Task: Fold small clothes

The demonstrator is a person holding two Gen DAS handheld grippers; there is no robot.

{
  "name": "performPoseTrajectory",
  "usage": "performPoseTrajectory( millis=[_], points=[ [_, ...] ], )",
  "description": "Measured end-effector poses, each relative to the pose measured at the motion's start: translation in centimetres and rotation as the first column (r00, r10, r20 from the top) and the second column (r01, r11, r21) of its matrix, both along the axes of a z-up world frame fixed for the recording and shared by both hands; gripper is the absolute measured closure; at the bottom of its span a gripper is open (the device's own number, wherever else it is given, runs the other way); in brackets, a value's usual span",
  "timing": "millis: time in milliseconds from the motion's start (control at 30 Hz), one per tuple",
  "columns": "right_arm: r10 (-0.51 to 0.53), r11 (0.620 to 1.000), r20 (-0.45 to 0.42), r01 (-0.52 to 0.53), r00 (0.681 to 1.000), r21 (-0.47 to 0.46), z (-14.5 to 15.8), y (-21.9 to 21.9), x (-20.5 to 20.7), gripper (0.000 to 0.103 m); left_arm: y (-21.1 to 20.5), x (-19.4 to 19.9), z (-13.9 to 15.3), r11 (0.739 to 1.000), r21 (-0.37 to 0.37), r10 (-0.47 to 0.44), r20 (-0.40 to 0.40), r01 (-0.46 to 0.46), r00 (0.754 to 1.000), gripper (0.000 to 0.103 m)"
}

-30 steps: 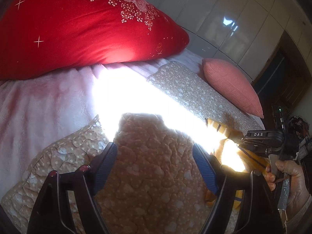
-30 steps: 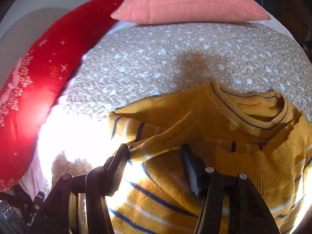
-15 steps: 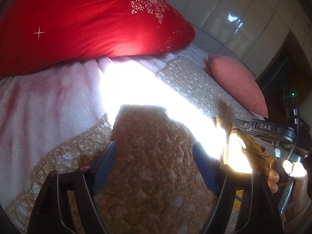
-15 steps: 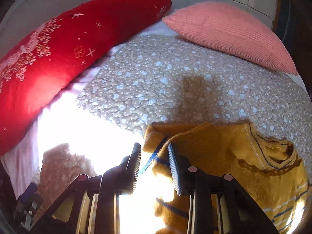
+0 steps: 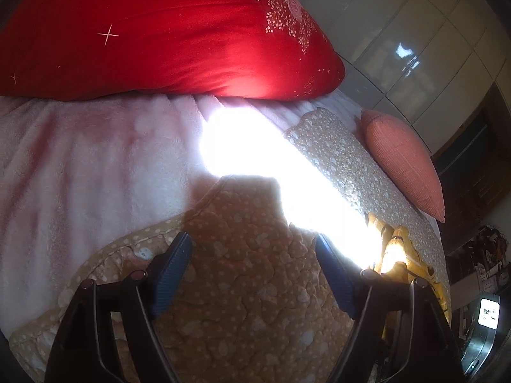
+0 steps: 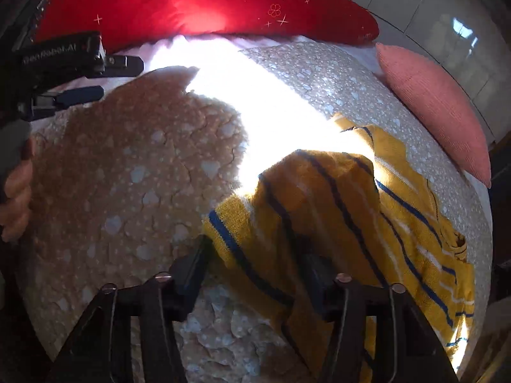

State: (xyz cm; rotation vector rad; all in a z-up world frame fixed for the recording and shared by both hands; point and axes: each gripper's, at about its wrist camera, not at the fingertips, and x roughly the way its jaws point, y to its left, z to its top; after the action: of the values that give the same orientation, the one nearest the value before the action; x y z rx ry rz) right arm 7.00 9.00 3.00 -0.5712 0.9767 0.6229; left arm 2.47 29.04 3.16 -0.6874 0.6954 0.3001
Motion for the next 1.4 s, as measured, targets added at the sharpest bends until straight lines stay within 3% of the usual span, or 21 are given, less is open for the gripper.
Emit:
performPoseTrajectory(
  millis=[67, 133, 200, 333, 433, 533, 600, 667, 800, 900, 967, 1033, 1100, 1133, 1233, 1400],
  points=[
    [-0.075, 0.994, -0.066, 0.080, 0.995, 0.079, 0.6, -0.2, 1.2, 0.094, 0.7, -0.3, 0.1, 1.000, -0.006, 0.015, 0.002, -0.015, 1.000, 0.025],
    [-0.121, 0.963, -0.153, 0.153, 0.981, 0.221, 2.2, -0.7, 2.5, 0.094, 1.5, -0.8, 0.1, 0.999, -0.013, 0.032, 0.008, -0.032, 0.999, 0.025],
    [-0.121, 0.935, -0.211, 0.183, 0.970, 0.304, 3.1, -0.8, 3.2, 0.094, 2.2, -1.2, 0.1, 0.998, -0.024, 0.051, 0.011, -0.051, 0.999, 0.025],
    [-0.133, 0.954, -0.278, 0.199, 0.951, 0.224, 0.4, -0.4, 4.0, 0.085, 2.6, -1.5, -0.4, 0.997, -0.058, 0.051, 0.008, -0.050, 0.999, 0.024],
    [-0.149, 0.934, -0.276, 0.227, 0.950, 0.277, 1.5, -1.6, 3.0, 0.082, 2.4, -1.4, -0.1, 0.997, -0.058, 0.047, 0.019, -0.046, 0.999, 0.024],
    [-0.154, 0.891, -0.225, 0.234, 0.962, 0.390, 5.3, -2.7, 2.4, 0.059, 1.8, -1.2, 0.4, 0.999, -0.038, 0.040, 0.029, -0.039, 0.999, 0.024],
    [-0.204, 0.886, -0.145, 0.246, 0.968, 0.393, 7.2, -2.3, 2.8, 0.019, 1.3, -1.0, 0.5, 0.999, -0.031, 0.032, 0.029, -0.031, 0.999, 0.024],
    [-0.279, 0.901, -0.065, 0.285, 0.958, 0.329, 7.5, -1.2, 4.0, 0.012, 1.0, -0.8, 0.5, 1.000, -0.022, 0.023, 0.020, -0.022, 1.000, 0.024],
    [-0.305, 0.951, 0.000, 0.305, 0.952, 0.061, 2.9, 2.4, 7.4, 0.012, 1.5, -1.1, 0.1, 0.998, -0.046, 0.034, 0.016, -0.033, 0.999, 0.024],
    [-0.313, 0.939, 0.029, 0.314, 0.949, -0.141, -1.5, 3.9, 8.5, 0.014, 2.2, -1.2, -0.4, 0.996, -0.074, 0.042, 0.007, -0.041, 0.999, 0.024],
    [-0.320, 0.938, 0.056, 0.324, 0.946, -0.120, -1.9, 3.2, 8.3, 0.014, 2.4, -1.1, -0.6, 0.996, -0.080, 0.040, 0.004, -0.040, 0.999, 0.024],
    [-0.334, 0.938, 0.031, 0.335, 0.942, -0.085, -1.4, 2.3, 8.4, 0.027, 2.4, -1.0, -0.7, 0.996, -0.088, 0.029, 0.009, -0.029, 1.000, 0.024],
    [-0.337, 0.935, 0.056, 0.341, 0.940, -0.093, -0.8, 1.1, 8.3, 0.075, 2.0, -0.7, -0.6, 0.996, -0.086, 0.016, 0.009, -0.015, 1.000, 0.024],
    [-0.342, 0.936, 0.034, 0.344, 0.939, -0.071, -0.4, 0.3, 8.6, 0.080, 1.7, -0.6, -0.5, 0.997, -0.081, 0.009, 0.009, -0.008, 1.000, 0.024],
    [-0.353, 0.933, -0.017, 0.354, 0.935, 0.068, 2.6, -2.9, 8.5, 0.084, 0.3, -0.6, 0.2, 0.998, -0.053, -0.015, 0.031, 0.017, 0.999, 0.024],
    [-0.451, 0.859, -0.036, 0.445, 0.892, 0.252, 7.7, -12.0, 7.8, 0.085, -3.0, -1.6, 1.7, 0.996, 0.004, -0.085, 0.083, 0.085, 0.993, 0.024]
  ],
)
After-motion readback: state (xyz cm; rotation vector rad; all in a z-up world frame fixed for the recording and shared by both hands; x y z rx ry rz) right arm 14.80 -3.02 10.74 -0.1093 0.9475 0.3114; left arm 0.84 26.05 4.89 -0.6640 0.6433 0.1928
